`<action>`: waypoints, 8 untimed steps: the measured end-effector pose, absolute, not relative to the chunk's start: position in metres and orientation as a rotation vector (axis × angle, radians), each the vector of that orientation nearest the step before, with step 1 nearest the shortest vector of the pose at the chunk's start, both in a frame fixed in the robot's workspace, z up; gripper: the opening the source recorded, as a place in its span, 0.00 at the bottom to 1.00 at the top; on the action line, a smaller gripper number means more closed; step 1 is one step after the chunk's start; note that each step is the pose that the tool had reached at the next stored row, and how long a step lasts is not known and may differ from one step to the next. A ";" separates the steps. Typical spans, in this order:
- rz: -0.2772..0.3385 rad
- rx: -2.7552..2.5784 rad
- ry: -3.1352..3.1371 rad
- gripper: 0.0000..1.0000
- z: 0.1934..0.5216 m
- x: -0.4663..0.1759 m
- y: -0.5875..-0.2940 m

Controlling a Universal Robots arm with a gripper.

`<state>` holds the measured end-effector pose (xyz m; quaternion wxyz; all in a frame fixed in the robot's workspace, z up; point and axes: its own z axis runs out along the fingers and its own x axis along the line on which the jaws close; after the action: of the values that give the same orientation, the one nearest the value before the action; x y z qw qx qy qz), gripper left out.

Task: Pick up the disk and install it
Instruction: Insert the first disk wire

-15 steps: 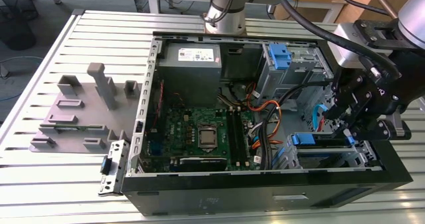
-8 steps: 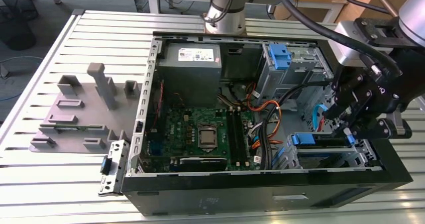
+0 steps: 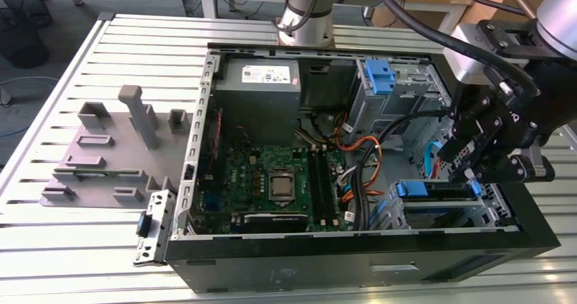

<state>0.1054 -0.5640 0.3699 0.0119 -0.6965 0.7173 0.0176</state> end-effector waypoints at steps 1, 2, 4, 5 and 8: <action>0.055 -2.171 2.236 0.42 0.370 0.105 -0.563; 0.055 -2.171 2.236 0.42 0.370 0.105 -0.562; 0.055 -2.171 2.236 0.42 0.370 0.105 -0.559; 0.055 -2.171 2.236 0.42 0.370 0.105 -0.558; 0.055 -2.171 2.236 0.42 0.370 0.105 -0.555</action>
<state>0.1054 -0.5545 0.3699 0.0123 -0.6965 0.7173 0.0176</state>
